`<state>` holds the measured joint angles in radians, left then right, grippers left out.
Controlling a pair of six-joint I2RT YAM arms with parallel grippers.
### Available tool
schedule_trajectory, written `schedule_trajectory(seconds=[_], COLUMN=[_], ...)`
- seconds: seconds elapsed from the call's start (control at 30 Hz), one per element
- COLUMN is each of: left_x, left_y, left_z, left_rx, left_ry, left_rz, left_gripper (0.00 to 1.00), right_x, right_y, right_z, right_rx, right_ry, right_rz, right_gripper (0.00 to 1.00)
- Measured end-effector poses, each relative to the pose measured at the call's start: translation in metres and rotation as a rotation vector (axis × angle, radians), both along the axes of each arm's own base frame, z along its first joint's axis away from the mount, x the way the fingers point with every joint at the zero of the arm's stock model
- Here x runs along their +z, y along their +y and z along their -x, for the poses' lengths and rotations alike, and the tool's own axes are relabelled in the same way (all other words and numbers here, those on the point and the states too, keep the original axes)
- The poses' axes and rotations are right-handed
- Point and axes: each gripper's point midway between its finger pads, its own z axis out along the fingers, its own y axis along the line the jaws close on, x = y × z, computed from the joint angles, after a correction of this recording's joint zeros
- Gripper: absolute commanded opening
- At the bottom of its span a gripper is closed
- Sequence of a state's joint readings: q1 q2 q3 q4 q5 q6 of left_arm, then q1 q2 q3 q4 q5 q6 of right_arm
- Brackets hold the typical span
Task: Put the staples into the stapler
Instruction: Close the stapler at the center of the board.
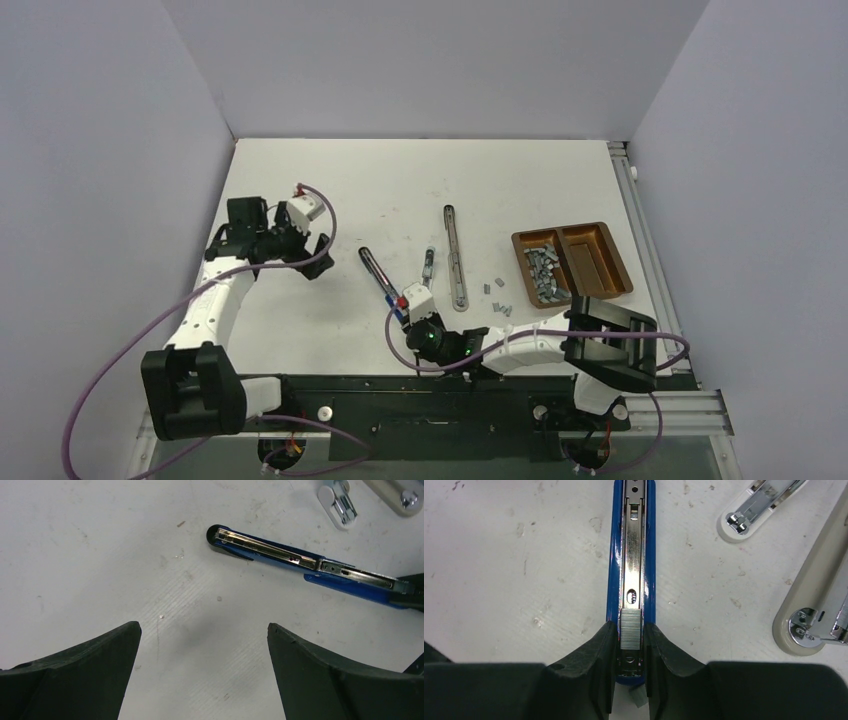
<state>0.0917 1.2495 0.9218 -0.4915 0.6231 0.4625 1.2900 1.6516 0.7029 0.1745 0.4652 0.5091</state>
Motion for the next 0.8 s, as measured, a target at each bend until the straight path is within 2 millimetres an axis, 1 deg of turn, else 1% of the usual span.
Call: schedule_trajectory(seconds=[0.13, 0.27, 0.33, 0.43, 0.6, 0.7, 0.8], left_x=[-0.029, -0.057, -0.066, -0.077, -0.098, -0.105, -0.107], left_y=[-0.016, -0.024, -0.028, -0.032, -0.035, -0.034, -0.034], left_z=[0.023, 0.044, 0.048, 0.047, 0.043, 0.038, 0.027], left_rx=[-0.201, -0.383, -0.456, -0.549, -0.667, -0.716, -0.763], left_ry=[-0.008, -0.017, -0.026, -0.046, -0.059, -0.078, -0.114], left_rz=[-0.099, -0.189, -0.217, -0.255, -0.312, -0.341, -0.373], left_gripper=[0.96, 0.96, 0.98, 1.00, 1.00, 1.00, 1.00], right_x=[-0.001, 0.000, 0.000, 0.001, 0.001, 0.001, 0.001], right_y=[0.000, 0.004, 0.006, 0.009, 0.013, 0.013, 0.014], right_z=[0.015, 0.019, 0.020, 0.022, 0.025, 0.027, 0.027], right_rx=[0.067, 0.100, 0.114, 0.133, 0.162, 0.172, 0.179], right_ry=[0.012, 0.017, 0.016, 0.017, 0.020, 0.021, 0.021], right_rz=[-0.026, -0.041, -0.045, -0.056, -0.064, -0.065, -0.066], right_gripper=[0.09, 0.09, 0.09, 0.09, 0.09, 0.09, 0.09])
